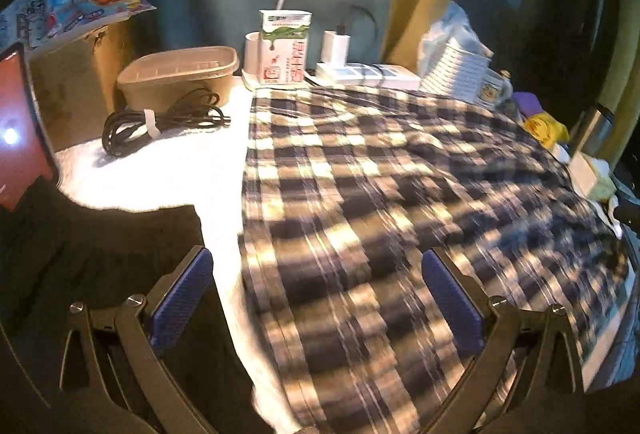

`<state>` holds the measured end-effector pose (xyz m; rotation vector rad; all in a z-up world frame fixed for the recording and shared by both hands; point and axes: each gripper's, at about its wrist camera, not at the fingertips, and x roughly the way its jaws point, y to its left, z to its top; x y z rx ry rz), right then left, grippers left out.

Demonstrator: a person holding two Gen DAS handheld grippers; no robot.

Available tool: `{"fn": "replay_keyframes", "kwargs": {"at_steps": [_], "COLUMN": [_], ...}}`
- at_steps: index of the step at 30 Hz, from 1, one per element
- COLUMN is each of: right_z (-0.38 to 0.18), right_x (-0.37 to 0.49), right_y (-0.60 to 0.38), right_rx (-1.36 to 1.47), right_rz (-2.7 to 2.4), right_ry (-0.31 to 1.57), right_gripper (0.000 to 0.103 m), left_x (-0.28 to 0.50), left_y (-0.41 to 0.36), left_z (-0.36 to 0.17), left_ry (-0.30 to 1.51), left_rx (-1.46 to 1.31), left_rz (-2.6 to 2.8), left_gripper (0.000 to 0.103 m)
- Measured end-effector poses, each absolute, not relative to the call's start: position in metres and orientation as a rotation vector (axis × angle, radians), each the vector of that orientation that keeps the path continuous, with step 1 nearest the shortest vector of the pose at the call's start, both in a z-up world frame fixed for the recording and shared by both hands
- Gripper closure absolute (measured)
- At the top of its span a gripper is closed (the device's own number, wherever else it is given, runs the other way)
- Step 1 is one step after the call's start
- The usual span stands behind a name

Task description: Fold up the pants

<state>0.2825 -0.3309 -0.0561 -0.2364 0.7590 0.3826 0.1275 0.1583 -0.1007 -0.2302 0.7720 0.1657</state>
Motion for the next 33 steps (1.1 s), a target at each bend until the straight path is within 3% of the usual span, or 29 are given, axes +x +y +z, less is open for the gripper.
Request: {"fn": "replay_keyframes", "kwargs": {"at_steps": [4,6,9,10,11,14,19,21,24,29,31,33], "right_z": [-0.053,-0.052,-0.051,-0.051,-0.051,-0.051,-0.051,-0.055,-0.066,-0.098,-0.107,-0.109], "right_x": [0.306,0.318,0.337,0.344,0.353,0.375,0.416,0.435,0.454,0.473,0.474,0.47], "right_y": [-0.317,-0.311,-0.301,-0.298,-0.294,-0.285,-0.267,-0.26,-0.244,-0.222,-0.218,-0.213], "right_rx": [-0.243,-0.244,-0.245,-0.244,-0.245,-0.25,-0.28,-0.26,-0.26,-0.281,-0.285,-0.326], "right_rz": [0.392,0.398,0.413,0.422,0.428,0.441,0.479,0.505,0.551,0.557,0.57,0.573], "right_ry": [0.757,0.757,0.756,0.758,0.762,0.768,0.776,0.803,0.839,0.923,0.938,0.919], "right_gripper": [0.011,0.011,0.015,0.017,0.02,0.022,0.031,0.042,0.044,0.044,0.045,0.062], "left_x": [0.146,0.152,0.158,0.159,0.159,0.155,0.143,0.14,0.137,0.14,0.147,0.16], "left_y": [0.174,0.173,0.164,0.16,0.157,0.15,0.15,0.152,0.157,0.174,0.18,0.183], "left_z": [-0.113,-0.118,-0.123,-0.126,-0.129,-0.129,-0.126,-0.123,-0.114,-0.095,-0.089,-0.088], "left_ry": [0.808,0.824,0.851,0.864,0.883,0.889,0.925,0.938,0.943,0.908,0.881,0.866], "left_rx": [-0.264,-0.276,-0.244,-0.238,-0.236,-0.209,-0.201,-0.201,-0.207,-0.245,-0.248,-0.24], "left_rz": [0.165,0.118,0.072,0.055,0.041,0.033,0.049,0.06,0.074,0.157,0.172,0.177], "left_gripper": [0.001,0.006,0.044,0.064,0.076,0.086,0.087,0.087,0.083,0.04,0.036,0.036]}}
